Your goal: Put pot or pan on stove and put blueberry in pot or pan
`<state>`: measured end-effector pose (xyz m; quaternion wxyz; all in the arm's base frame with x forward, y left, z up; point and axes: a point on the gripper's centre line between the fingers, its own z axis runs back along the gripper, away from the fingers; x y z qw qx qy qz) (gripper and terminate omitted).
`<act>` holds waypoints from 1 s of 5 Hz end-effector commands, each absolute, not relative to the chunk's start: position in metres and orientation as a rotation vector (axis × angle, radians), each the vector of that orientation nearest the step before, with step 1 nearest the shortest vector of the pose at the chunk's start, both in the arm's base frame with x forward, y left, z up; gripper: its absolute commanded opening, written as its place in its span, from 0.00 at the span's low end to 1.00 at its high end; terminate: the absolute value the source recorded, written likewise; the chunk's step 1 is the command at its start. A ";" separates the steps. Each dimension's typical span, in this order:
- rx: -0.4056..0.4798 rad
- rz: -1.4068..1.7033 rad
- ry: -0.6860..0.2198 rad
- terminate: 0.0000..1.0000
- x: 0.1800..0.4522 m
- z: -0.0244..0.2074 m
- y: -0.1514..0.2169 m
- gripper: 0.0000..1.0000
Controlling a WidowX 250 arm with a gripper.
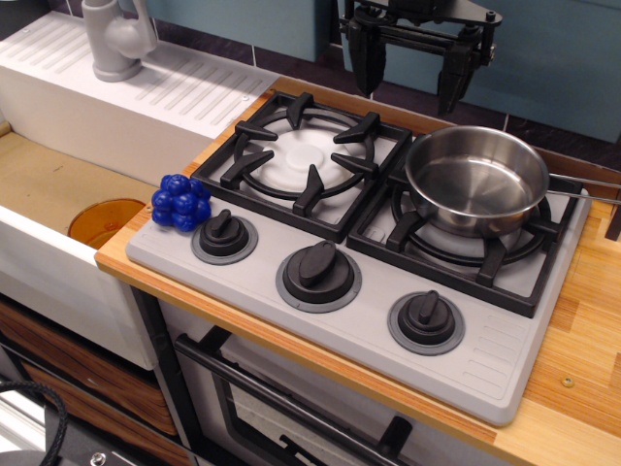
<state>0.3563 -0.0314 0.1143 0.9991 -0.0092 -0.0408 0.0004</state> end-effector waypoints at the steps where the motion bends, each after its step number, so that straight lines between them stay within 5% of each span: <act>1: -0.018 0.001 -0.082 0.00 0.356 0.114 -0.031 1.00; 5: -0.072 -0.036 -0.202 0.00 0.375 0.053 -0.030 1.00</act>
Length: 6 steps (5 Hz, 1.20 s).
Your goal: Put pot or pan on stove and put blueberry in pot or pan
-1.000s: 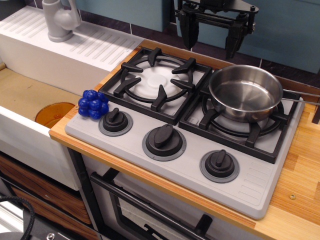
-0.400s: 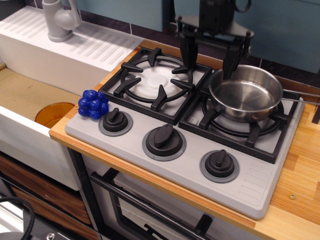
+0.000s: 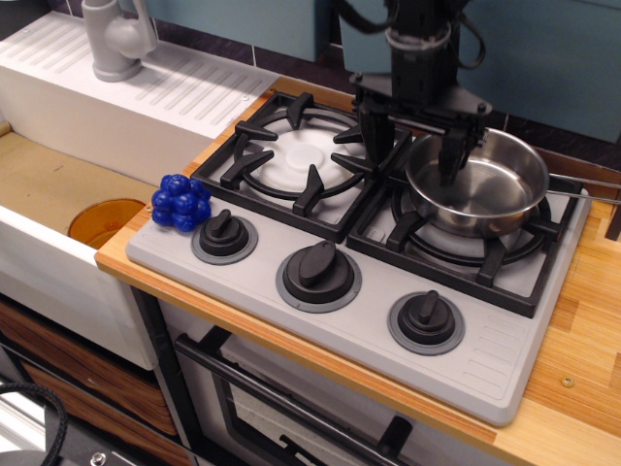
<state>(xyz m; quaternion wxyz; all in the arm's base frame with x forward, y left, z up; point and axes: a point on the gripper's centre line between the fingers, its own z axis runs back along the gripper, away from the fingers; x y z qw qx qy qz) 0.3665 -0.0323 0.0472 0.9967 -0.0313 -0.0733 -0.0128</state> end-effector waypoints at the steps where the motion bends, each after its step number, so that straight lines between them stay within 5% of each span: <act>1: -0.078 -0.031 -0.204 0.00 0.374 0.046 -0.029 1.00; 2: -0.077 -0.027 -0.200 0.00 0.373 0.045 -0.031 0.00; 4: -0.057 -0.007 -0.184 0.00 0.370 0.055 -0.037 0.00; 6: -0.031 -0.006 -0.105 0.00 0.364 0.107 -0.033 0.00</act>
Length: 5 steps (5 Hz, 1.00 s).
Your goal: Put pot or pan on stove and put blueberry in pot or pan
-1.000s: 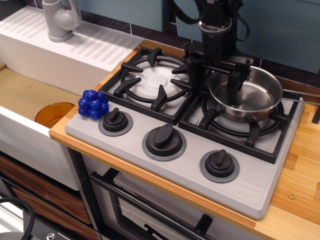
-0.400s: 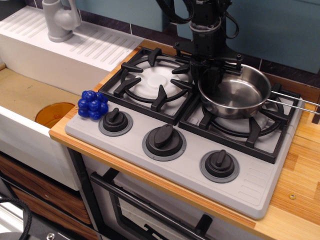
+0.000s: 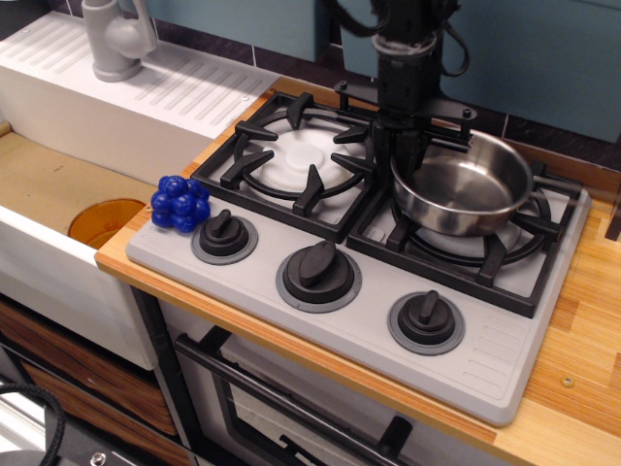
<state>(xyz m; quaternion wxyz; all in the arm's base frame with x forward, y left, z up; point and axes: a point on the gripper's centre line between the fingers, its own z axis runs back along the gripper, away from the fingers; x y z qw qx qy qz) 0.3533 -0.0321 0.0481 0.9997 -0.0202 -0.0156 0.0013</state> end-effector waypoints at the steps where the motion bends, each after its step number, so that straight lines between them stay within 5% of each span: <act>1: -0.024 -0.019 -0.080 0.00 0.364 0.121 -0.029 0.00; 5: -0.015 -0.178 -0.076 0.00 0.393 0.132 0.046 0.00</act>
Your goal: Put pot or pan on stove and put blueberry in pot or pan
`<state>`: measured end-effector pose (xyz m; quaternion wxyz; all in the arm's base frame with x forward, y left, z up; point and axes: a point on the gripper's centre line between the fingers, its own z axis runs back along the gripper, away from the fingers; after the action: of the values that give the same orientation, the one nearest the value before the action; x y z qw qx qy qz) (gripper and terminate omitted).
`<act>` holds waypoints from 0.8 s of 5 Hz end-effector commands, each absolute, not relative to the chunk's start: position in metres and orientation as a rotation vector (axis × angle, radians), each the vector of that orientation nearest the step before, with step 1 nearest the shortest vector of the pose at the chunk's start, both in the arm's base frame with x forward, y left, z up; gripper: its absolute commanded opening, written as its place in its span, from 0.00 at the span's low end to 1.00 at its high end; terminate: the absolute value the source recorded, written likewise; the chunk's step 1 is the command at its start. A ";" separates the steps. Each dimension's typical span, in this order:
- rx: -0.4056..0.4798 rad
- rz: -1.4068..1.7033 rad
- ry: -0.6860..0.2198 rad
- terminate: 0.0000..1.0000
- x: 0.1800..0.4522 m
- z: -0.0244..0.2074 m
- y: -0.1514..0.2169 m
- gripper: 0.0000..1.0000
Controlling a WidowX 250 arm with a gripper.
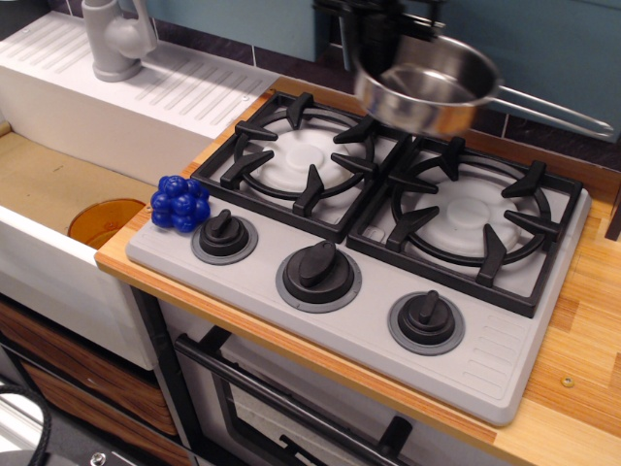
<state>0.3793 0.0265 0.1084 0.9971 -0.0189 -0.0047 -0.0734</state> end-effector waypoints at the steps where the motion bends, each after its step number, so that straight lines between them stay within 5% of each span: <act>1: -0.013 -0.197 -0.082 0.00 0.397 0.129 0.062 0.00; 4: -0.040 -0.251 -0.088 0.00 0.406 0.107 0.108 0.00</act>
<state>0.3957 0.1057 0.0803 0.9918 -0.0367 -0.0089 -0.1222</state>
